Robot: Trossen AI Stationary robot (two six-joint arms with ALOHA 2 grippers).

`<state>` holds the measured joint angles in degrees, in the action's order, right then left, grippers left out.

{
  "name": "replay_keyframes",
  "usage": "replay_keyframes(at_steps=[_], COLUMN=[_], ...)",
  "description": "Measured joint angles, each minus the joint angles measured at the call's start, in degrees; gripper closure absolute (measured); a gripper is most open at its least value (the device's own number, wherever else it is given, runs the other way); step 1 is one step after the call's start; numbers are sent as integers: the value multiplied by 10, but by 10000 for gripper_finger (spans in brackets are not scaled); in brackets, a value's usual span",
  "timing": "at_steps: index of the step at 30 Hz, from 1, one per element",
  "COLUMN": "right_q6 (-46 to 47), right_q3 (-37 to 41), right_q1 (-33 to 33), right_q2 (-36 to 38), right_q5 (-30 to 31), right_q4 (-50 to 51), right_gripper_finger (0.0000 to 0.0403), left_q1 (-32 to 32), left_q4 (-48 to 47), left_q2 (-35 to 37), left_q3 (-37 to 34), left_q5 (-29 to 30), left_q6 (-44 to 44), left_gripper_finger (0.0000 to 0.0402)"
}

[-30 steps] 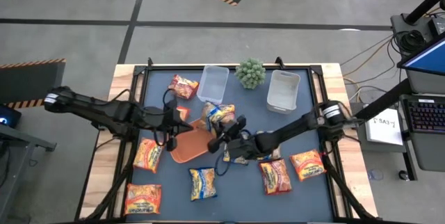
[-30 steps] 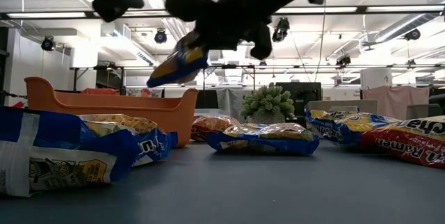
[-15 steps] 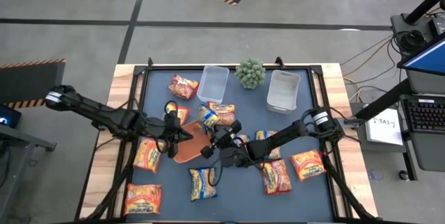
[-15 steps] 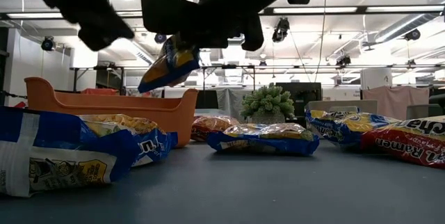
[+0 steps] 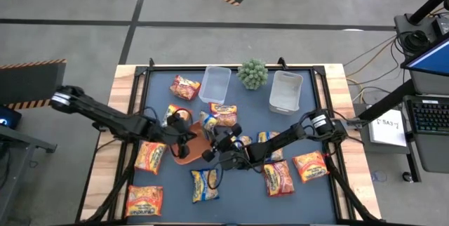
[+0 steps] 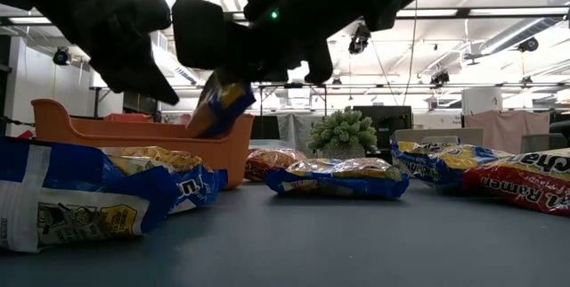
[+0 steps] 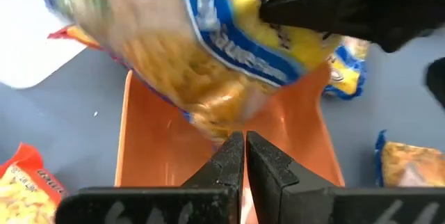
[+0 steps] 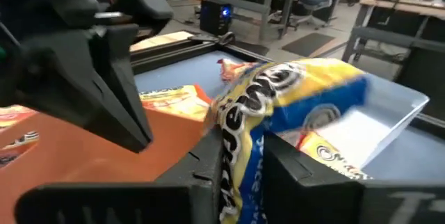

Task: Sort Maruchan noodles
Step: Put the blue noodle pack into the orange bin

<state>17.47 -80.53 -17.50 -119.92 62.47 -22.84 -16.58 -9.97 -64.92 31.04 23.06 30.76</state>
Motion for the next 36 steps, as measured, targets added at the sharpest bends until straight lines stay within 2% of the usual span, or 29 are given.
replay_keyframes(at_steps=[5, 11, 16, 20, 24, 31, 36], right_q6=[15, -28, -40, -39, -14, 29, 21], right_q3=[0, -1, -9, -9, -9, -8, -8], right_q1=[3, 1, 1, 0, -1, 10, 8], right_q2=[0, 3, 24, 54, 97, 166, 197], right_q5=[-32, -69, -73, -73, -107, -254, -266], right_q4=[0, 2, 29, 85, 167, 275, 312], right_gripper_finger=[293, 250, 237, 238, 248, 304, 365], left_q1=[0, 0, 0, -1, -9, -29, -33], left_q4=[14, 11, 10, 5, 12, 20, 51], left_q2=[-36, -53, -49, -49, -52, -74, -109], left_q3=[0, 0, 1, 1, 1, 1, 1], left_q5=[18, 20, 19, -6, -31, -31, -31], left_q6=[4, 4, -3, -15, -37, -49, -74], left_gripper_finger=[402, 402, 402, 402, 402, 402, 402])
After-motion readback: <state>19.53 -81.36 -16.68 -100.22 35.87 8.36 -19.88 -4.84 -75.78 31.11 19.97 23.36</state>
